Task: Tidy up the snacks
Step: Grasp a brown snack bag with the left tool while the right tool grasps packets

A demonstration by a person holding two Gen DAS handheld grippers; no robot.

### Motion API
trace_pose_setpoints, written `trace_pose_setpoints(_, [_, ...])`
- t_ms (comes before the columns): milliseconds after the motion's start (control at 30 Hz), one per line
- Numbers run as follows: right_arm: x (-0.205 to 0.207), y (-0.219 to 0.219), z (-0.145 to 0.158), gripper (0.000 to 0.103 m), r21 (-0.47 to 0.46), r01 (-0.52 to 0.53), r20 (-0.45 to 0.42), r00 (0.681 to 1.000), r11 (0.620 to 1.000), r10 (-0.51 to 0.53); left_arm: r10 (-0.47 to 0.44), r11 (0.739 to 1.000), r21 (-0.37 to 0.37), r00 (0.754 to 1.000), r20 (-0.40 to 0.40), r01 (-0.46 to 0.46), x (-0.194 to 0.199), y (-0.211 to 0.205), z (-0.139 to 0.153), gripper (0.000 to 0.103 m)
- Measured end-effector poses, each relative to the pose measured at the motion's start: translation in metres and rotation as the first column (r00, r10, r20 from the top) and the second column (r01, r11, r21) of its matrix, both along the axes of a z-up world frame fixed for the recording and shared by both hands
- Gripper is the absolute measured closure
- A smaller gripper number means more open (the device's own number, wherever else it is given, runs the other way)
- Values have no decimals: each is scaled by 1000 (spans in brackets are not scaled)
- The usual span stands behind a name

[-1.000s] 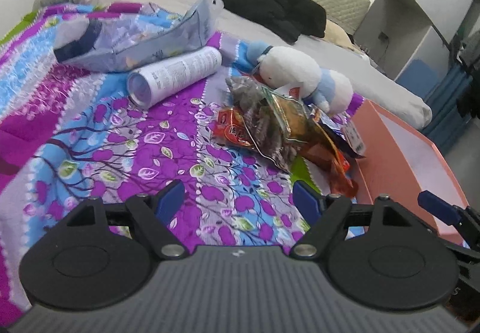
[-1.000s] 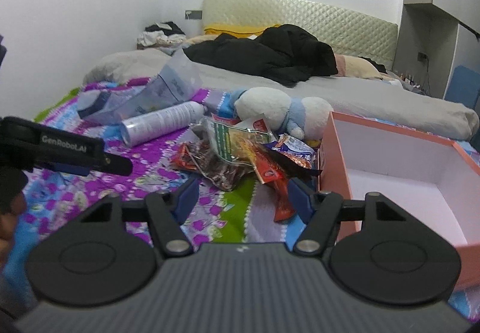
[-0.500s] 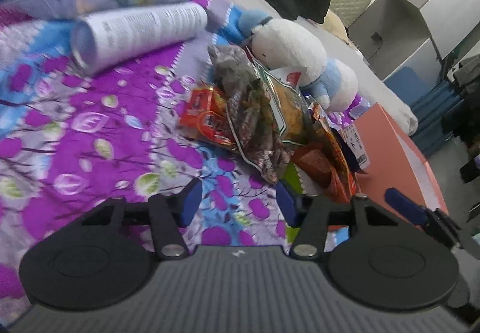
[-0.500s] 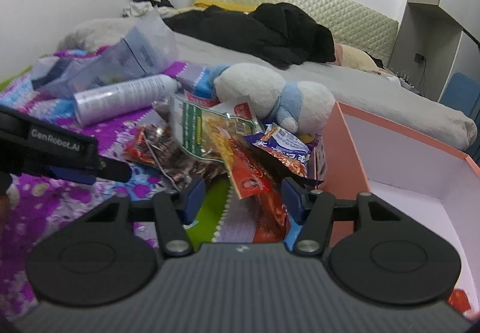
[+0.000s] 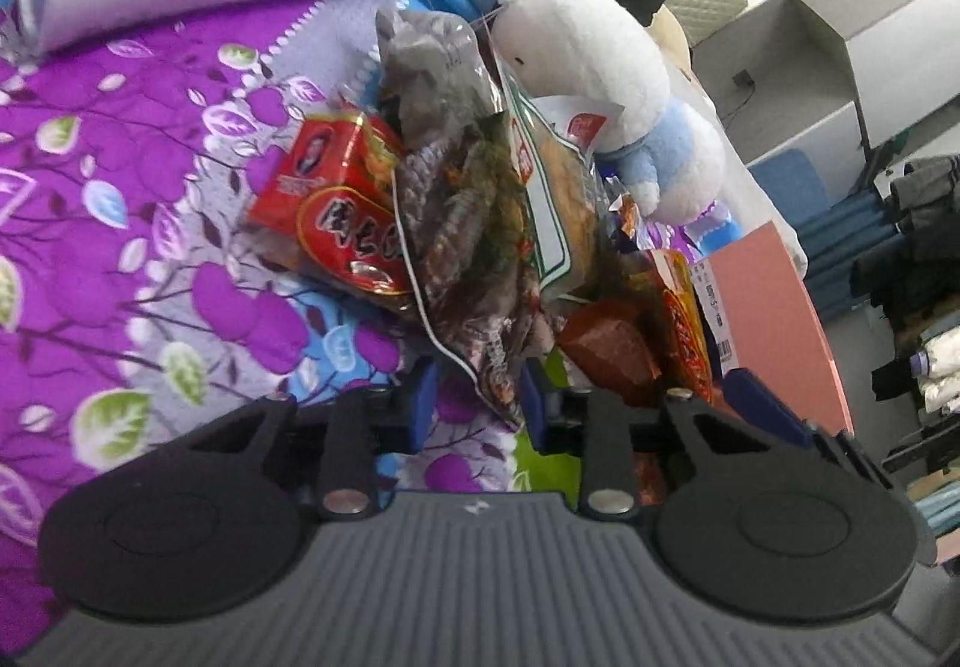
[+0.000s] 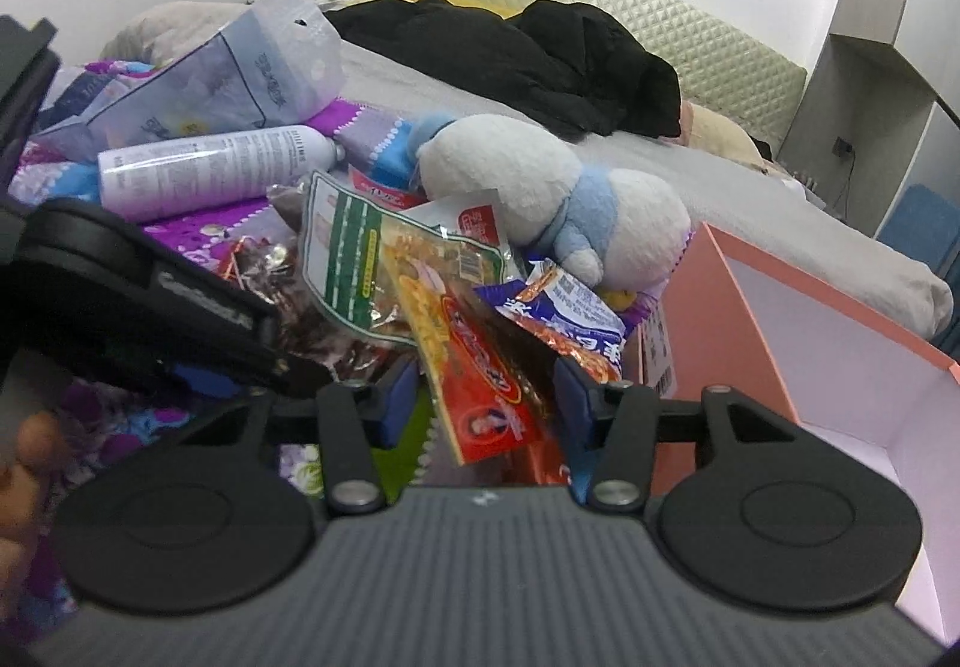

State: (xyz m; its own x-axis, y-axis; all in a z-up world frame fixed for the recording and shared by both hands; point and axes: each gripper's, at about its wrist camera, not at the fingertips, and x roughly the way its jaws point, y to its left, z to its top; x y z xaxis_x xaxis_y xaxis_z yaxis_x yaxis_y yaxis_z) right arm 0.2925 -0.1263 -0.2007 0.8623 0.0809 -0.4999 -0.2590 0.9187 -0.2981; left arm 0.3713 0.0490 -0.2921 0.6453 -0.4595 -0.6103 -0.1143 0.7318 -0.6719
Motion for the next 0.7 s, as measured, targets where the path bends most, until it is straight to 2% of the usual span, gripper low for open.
trace_pose_setpoints(67, [4, 0, -2, 63, 5, 2, -8, 1000, 1000, -2, 18, 1000, -19, 1000, -4, -19, 4, -2, -2, 69])
trace_pose_setpoints(133, [6, -1, -2, 74, 11, 0, -14, 1000, 1000, 0, 34, 999, -32, 999, -14, -35, 5, -3, -3, 80])
trace_pose_setpoints(167, [7, -1, -2, 75, 11, -1, -16, 1000, 1000, 2, 44, 998, -33, 999, -21, -44, 6, -3, -5, 84])
trace_pose_setpoints(200, [6, -1, -1, 81, 10, 0, -14, 1000, 1000, 1, 47, 998, -34, 999, -25, -48, 7, -4, -5, 87])
trace_pose_setpoints(233, [5, 0, 0, 93, 11, -3, -10, 1000, 1000, 3, 49, 998, -38, 999, -25, -50, 7, -4, -6, 91])
trace_pose_setpoints(267, [4, 0, 2, 96, 8, -5, -6, 1000, 1000, 5, 48, 998, -41, 999, -24, -49, 6, -4, -5, 93])
trace_pose_setpoints(400, [-2, -1, 7, 98, 4, -9, -1, 1000, 1000, 9, 18, 1000, -22, 1000, -12, -19, -6, -8, 2, 99])
trace_pose_setpoints(467, [-7, -2, 10, 98, 4, -10, 0, 1000, 1000, 10, 10, 1000, 0, 1000, 10, -10, -13, -13, 9, 100])
trace_pose_setpoints(700, [-32, -3, 21, 99, -2, -26, 5, 1000, 1000, 26, 14, 1000, -4, 1000, 20, -14, -39, -13, 26, 100])
